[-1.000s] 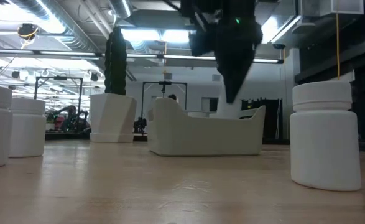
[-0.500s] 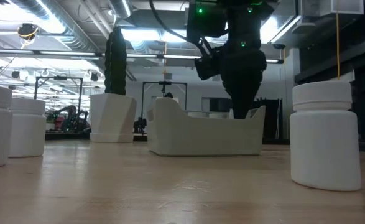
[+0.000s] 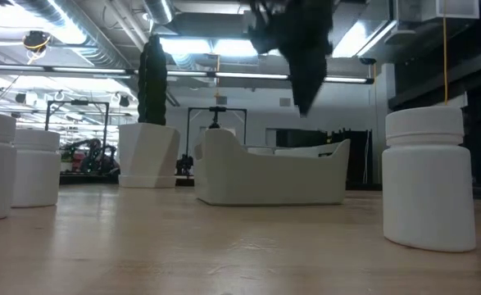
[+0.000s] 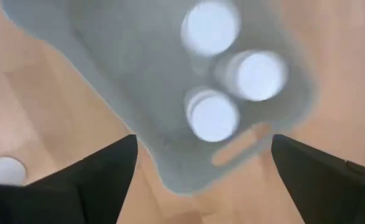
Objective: Pick and place pill bottles into a basket
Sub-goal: Put the white pill bottle into the gray bin
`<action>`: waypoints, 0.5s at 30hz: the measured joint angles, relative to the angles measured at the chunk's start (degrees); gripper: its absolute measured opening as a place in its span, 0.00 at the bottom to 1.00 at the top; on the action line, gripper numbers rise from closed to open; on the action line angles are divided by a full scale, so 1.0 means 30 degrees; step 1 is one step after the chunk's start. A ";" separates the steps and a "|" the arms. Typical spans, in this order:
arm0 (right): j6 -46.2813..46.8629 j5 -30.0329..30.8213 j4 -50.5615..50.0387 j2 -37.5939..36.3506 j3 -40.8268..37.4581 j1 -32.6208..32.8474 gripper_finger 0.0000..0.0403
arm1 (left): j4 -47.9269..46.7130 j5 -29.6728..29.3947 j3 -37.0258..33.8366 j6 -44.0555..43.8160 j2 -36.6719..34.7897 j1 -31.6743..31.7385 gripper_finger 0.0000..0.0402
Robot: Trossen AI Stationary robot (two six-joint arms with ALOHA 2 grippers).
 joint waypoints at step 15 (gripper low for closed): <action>0.3858 1.4952 -0.5607 -0.7732 0.3806 0.3547 0.82 | -0.2881 0.9243 -0.5687 -0.3605 -0.0117 -0.2179 0.81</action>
